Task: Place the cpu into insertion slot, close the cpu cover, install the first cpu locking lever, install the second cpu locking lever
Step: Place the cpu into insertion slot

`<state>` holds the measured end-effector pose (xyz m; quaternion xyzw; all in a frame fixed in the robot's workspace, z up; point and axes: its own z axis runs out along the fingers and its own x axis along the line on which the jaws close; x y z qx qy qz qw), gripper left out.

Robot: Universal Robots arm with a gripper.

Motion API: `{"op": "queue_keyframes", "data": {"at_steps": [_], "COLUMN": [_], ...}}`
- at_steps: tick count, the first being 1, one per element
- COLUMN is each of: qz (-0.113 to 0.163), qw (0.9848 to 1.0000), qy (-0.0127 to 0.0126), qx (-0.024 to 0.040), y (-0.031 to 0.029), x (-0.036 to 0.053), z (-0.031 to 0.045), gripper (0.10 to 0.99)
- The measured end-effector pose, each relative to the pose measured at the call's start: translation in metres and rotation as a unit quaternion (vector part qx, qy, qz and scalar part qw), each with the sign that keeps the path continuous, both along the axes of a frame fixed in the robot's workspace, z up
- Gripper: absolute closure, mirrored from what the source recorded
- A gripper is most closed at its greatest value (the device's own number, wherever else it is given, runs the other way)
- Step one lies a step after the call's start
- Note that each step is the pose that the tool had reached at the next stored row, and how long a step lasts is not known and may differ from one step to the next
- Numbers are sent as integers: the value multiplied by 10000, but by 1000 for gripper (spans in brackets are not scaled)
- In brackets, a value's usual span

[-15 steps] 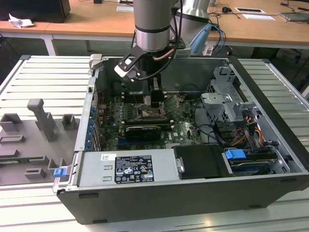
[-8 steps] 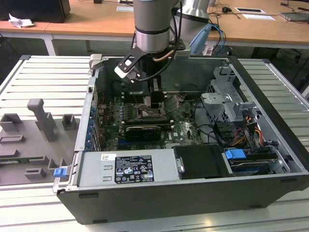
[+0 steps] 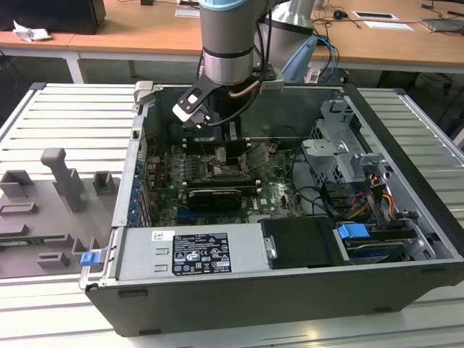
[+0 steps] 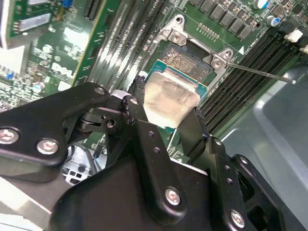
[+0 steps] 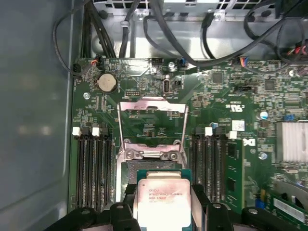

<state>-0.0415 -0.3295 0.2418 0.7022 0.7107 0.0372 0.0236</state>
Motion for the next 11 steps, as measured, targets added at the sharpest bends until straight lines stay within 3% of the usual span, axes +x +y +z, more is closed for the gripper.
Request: {"op": "queue_keyframes", "data": {"at_steps": [5, 11], "qz": [0, -32], "qw": [10000, 10000], "qy": [0, 0], "qx": [0, 0], "y": [84, 106], "x": [0, -6], "z": [-143, -260], "gripper": [557, 557]}}
